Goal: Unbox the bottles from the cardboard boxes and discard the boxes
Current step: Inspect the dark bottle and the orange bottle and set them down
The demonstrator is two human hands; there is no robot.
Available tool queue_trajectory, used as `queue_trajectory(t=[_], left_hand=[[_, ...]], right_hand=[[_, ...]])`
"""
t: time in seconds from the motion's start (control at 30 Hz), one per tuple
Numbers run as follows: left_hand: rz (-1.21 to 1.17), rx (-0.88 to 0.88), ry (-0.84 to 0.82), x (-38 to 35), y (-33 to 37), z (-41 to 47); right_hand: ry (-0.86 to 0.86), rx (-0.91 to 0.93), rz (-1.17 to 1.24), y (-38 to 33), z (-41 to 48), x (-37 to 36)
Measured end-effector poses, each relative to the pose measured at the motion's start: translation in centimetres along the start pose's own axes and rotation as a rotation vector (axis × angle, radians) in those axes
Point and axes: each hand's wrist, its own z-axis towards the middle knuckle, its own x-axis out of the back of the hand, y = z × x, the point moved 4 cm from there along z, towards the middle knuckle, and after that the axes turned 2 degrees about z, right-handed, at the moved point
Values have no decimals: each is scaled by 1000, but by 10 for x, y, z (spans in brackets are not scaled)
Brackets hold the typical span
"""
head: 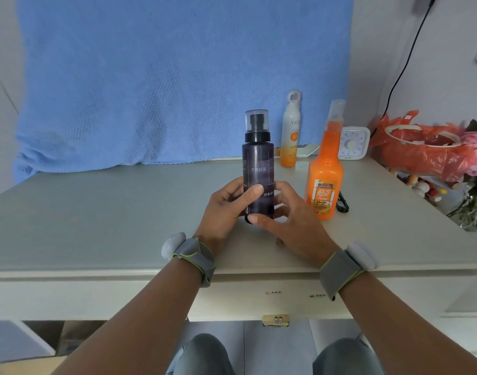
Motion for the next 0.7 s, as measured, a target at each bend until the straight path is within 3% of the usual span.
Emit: queue_trajectory(t=[0.4,0.6,0.7], left_hand=[[12,-9,-58,-2,1,1],[224,-43,4,-6,-4,1],[207,-66,-4,-8,-5,1]], right_hand=[[9,0,-41,-4,-2,-1],[83,78,-121,-13,-5,-4],[43,67,-22,-14,-5,-2]])
